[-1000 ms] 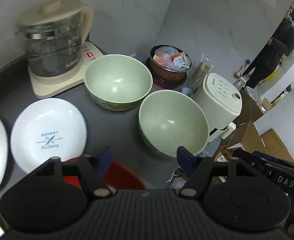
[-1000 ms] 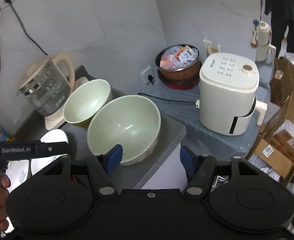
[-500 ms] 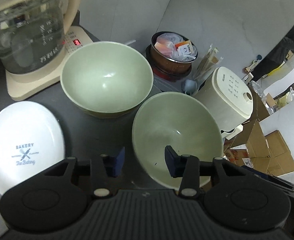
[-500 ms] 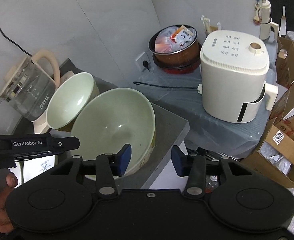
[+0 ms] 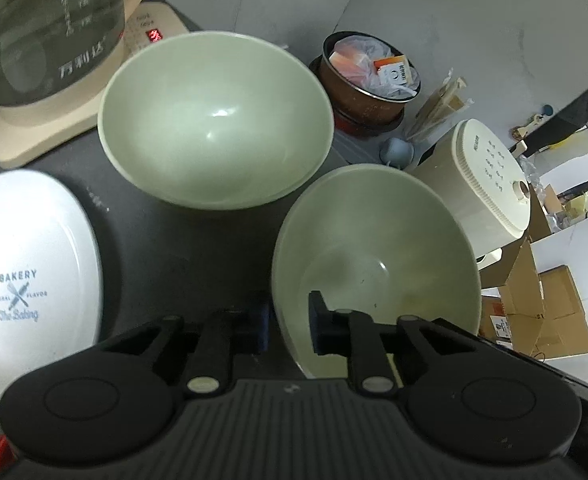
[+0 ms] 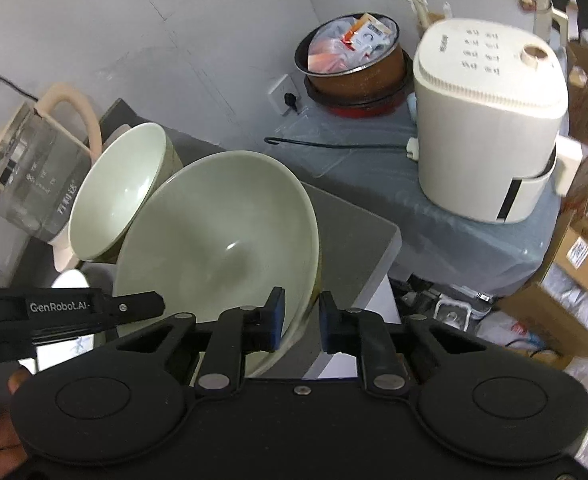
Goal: Organize plates and bowls
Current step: 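Close both grippers on the rim of the larger cream bowl, then lift the cream bowl with both grippers and carry it over the red bowl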
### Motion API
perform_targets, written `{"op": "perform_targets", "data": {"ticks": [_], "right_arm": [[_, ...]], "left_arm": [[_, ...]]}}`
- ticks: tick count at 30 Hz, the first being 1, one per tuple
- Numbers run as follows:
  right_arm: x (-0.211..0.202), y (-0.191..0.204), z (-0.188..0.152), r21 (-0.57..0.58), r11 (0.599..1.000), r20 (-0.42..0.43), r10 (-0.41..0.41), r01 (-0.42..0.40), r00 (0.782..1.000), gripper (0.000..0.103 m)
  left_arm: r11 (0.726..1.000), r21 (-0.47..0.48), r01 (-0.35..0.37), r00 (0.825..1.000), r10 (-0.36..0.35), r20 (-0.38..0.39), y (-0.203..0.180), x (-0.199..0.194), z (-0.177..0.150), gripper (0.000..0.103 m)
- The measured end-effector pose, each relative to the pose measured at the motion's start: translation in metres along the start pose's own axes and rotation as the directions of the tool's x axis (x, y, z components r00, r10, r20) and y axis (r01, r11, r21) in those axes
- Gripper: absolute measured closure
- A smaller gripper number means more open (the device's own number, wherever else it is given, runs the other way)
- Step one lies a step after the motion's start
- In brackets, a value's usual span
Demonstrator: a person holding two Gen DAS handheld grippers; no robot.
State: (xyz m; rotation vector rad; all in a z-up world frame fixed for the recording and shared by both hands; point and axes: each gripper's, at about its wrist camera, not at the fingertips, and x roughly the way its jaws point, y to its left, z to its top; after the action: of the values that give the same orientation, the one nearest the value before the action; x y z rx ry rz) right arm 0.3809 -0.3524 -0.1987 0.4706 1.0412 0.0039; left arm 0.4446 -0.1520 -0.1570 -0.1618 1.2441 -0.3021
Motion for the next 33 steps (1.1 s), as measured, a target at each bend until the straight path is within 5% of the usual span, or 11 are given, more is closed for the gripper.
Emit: {"op": "perform_targets", "data": {"ticks": [12,33], "right_arm": [[-0.041,0.007,-0.001,-0.034,0.999,0.065,0.016,-0.014,0.998,0.086],[-0.110,0.043,-0.035,-0.187,0.970,0.122,0.179,-0.155,0.976,0.085]], "left_arm": [[1.000,-0.028,0.012,0.999,-0.012,0.031,0.001,-0.021,-0.004,0.095],[0.993,-0.121,0.008,0.976,0.018,0.217,0.004,-0.131,-0.064,0.095]]}}
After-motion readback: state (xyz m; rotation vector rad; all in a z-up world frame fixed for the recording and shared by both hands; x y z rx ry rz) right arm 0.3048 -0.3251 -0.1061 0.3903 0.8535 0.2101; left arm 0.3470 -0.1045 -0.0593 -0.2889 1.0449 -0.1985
